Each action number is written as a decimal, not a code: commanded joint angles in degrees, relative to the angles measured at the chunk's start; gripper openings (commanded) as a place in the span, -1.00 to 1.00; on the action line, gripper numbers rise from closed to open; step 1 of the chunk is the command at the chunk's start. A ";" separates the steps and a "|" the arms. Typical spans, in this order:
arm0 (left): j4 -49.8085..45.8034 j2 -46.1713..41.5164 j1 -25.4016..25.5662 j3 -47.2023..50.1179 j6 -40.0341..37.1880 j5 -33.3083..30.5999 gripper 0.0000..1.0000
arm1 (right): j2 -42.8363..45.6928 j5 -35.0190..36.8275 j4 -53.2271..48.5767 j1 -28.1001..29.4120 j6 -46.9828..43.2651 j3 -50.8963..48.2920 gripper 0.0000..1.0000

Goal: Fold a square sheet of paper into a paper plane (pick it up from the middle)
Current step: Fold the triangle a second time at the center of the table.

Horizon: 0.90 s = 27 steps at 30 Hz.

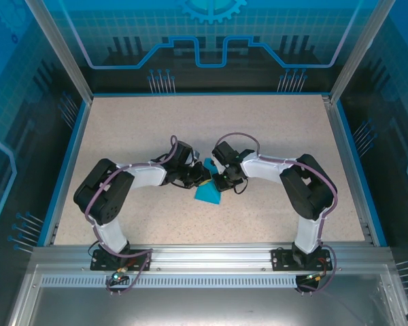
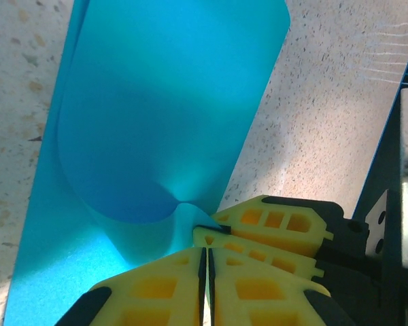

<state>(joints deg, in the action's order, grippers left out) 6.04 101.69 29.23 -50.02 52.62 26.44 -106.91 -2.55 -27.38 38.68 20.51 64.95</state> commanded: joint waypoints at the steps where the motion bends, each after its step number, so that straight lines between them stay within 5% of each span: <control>1: 1.95 1.65 -0.18 1.15 0.71 1.38 -0.73 | -3.12 -0.27 1.10 0.12 0.14 -1.40 -0.79; 17: 1.08 6.11 -0.15 3.51 -1.27 -1.54 -0.74 | -2.18 -1.27 1.52 0.17 1.06 -1.05 -0.74; 27: 0.56 7.12 -0.10 3.89 -2.43 -2.00 -0.75 | 8.27 -0.53 1.66 -1.47 4.59 -2.69 -0.45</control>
<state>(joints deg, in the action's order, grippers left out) 9.98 106.37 29.19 -48.16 51.96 26.65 -104.14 -3.38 -26.35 38.33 23.31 63.59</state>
